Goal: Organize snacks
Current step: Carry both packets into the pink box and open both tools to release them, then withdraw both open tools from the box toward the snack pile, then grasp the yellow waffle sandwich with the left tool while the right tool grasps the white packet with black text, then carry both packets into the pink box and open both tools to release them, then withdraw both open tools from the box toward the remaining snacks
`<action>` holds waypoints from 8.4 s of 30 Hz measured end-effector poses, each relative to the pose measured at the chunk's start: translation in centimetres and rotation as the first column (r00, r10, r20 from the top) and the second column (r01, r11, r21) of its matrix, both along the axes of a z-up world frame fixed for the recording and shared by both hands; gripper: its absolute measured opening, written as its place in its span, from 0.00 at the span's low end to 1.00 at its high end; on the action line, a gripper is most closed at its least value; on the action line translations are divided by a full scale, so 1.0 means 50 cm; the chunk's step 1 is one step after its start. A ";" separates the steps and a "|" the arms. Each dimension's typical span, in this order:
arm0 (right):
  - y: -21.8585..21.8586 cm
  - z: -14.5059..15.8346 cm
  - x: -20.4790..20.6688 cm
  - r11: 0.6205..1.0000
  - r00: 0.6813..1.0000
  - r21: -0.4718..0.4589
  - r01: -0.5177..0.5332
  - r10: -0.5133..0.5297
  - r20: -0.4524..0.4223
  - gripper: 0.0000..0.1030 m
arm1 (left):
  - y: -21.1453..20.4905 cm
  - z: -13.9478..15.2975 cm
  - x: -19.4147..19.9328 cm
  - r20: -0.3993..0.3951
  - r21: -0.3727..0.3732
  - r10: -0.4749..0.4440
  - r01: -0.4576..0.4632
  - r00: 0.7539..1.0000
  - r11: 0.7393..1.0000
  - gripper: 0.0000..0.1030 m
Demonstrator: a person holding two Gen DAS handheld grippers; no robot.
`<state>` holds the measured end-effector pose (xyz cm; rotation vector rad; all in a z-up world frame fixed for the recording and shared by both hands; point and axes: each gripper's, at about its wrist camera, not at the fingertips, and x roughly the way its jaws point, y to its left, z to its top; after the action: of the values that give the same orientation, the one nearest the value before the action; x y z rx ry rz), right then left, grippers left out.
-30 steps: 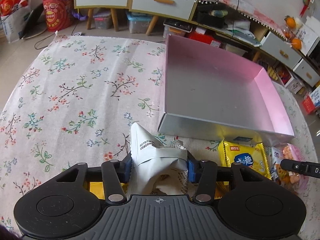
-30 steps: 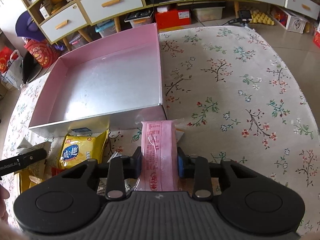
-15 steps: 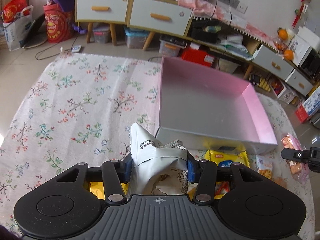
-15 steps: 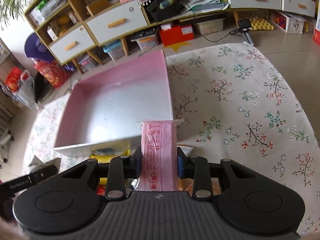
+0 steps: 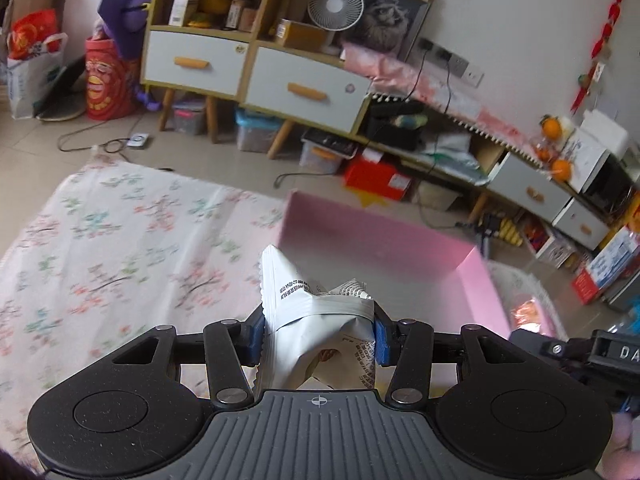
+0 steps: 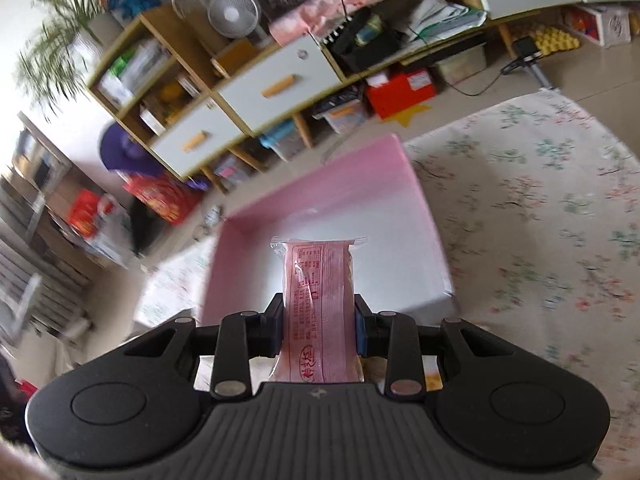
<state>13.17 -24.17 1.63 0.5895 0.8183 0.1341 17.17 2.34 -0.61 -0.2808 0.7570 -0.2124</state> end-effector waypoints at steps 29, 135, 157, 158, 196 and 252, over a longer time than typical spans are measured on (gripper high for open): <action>0.042 -0.086 0.083 0.969 0.992 -0.216 -0.117 0.102 -0.079 0.29 | -0.095 -0.101 0.035 -0.089 0.201 -0.124 0.139 0.988 0.970 0.47; -0.069 -0.086 -0.184 0.911 0.916 -0.370 -0.181 0.020 -0.401 0.77 | -0.056 -0.090 -0.300 -0.145 0.164 -0.271 0.293 0.952 0.942 0.59; -0.030 -0.070 -0.205 0.848 0.920 -0.451 -0.278 0.101 -0.379 0.44 | -0.051 -0.063 -0.289 -0.146 0.138 -0.240 0.260 0.960 0.956 0.35; -0.030 -0.066 -0.206 0.847 0.923 -0.453 -0.278 0.104 -0.372 0.43 | -0.051 -0.060 -0.290 -0.147 0.134 -0.242 0.262 0.959 0.956 0.35; -0.003 0.016 -0.031 0.939 1.000 -0.343 0.015 -0.018 -0.004 0.43 | -0.066 0.005 -0.082 -0.004 -0.035 -0.080 0.080 0.997 0.996 0.34; 0.010 0.049 -0.066 0.854 0.989 -0.508 -0.116 0.144 0.015 1.00 | -0.084 0.021 -0.147 0.012 0.177 -0.158 0.154 0.987 0.972 0.97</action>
<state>9.86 -23.65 4.06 0.0300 0.8013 0.0526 9.81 -1.88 0.44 -0.0510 0.7676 -0.2955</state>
